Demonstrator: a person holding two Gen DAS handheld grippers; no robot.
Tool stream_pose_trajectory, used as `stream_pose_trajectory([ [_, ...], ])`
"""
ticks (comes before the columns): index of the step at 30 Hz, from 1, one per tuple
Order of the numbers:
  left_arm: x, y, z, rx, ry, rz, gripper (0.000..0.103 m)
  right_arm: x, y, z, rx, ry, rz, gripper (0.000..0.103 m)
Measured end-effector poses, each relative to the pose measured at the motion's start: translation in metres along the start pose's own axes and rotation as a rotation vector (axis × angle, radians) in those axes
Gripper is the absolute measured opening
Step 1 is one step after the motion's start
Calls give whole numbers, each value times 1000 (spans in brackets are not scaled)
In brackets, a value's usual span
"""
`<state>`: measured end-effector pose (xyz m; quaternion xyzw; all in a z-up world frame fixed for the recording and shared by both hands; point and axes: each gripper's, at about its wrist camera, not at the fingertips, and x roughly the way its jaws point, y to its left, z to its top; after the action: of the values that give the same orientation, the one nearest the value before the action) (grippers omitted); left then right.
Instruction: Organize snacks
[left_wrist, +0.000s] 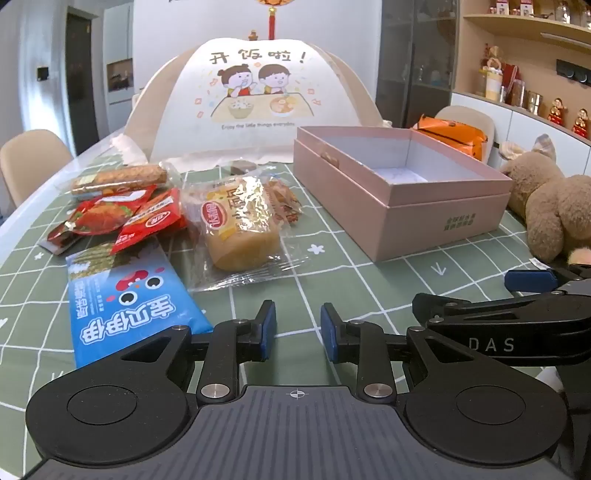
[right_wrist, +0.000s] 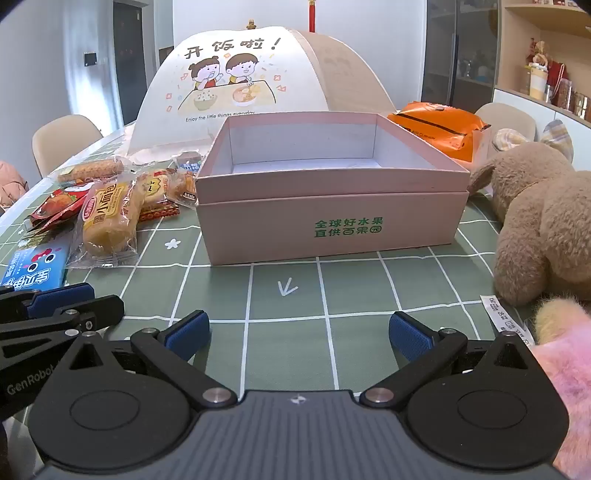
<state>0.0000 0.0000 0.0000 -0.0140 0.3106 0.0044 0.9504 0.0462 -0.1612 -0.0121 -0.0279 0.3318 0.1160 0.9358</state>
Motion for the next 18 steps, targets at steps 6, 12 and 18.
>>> stream_pose_trajectory([
  [6, 0, 1, 0, -1, 0, -1, 31, 0, 0, 0, 0, 0, 0, 103],
  [12, 0, 0, 0, 4, 0, 3, 31, 0, 0, 0, 0, 0, 0, 103],
  [18, 0, 0, 0, 5, 0, 3, 31, 0, 0, 0, 0, 0, 0, 103],
])
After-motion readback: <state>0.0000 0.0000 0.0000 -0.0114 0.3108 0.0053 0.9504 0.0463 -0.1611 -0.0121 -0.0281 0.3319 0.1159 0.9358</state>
